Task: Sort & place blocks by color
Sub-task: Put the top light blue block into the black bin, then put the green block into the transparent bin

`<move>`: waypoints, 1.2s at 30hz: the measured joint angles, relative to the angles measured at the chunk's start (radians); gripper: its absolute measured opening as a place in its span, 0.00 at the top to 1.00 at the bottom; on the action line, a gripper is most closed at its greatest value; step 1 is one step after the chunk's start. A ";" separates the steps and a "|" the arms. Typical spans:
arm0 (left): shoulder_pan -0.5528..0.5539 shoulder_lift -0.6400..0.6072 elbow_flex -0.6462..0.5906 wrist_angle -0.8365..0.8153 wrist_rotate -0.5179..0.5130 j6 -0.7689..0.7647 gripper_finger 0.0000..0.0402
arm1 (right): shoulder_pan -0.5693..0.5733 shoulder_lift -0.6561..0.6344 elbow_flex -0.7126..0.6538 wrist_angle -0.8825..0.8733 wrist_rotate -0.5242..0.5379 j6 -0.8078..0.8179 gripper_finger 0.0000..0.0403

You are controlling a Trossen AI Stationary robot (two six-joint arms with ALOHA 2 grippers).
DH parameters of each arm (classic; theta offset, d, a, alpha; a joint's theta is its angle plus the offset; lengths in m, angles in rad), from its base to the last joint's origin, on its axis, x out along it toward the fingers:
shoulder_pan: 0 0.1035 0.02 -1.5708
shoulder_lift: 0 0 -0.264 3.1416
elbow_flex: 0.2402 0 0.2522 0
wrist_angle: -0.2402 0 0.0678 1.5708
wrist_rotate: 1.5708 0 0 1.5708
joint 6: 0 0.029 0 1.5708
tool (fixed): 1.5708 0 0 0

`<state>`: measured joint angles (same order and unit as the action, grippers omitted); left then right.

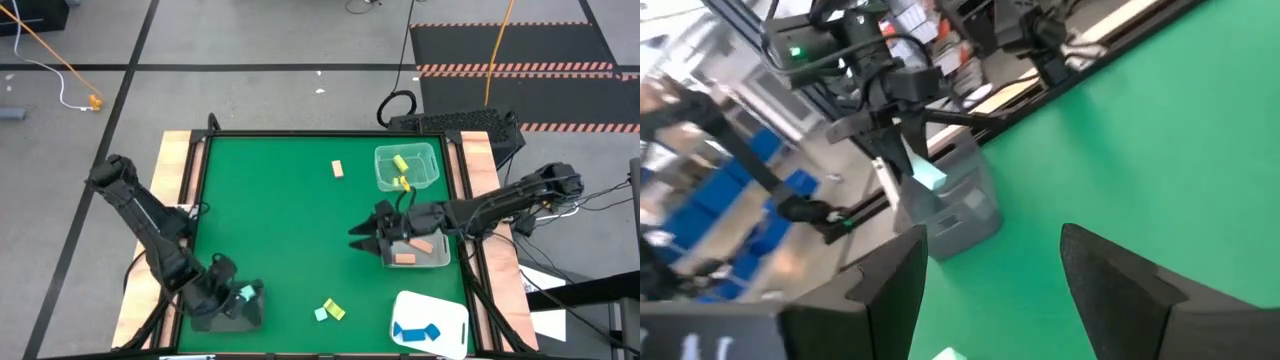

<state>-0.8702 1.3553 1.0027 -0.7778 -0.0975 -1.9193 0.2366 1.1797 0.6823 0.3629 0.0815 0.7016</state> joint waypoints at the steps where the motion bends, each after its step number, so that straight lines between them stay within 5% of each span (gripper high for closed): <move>1: -0.016 0.009 0.000 -0.012 0.000 -0.042 0.68 | 0.020 0.000 0.000 0.000 0.035 -0.016 0.45; 14: -0.061 0.150 0.000 -0.023 0.001 -0.380 0.54 | 0.156 0.007 0.000 0.004 0.101 -0.059 0.45; 24: -0.050 0.105 0.000 0.088 -0.004 -0.417 0.53 | 0.219 0.176 0.000 0.091 0.103 -0.050 0.45; 36: 0.026 0.029 0.002 0.246 -0.348 -0.143 0.53 | 0.257 0.397 0.107 0.169 0.107 -0.069 0.45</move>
<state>-0.8445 1.3847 1.0046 -0.5323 -0.4451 -2.0622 0.4934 1.5768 0.7894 0.5316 0.1883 0.6327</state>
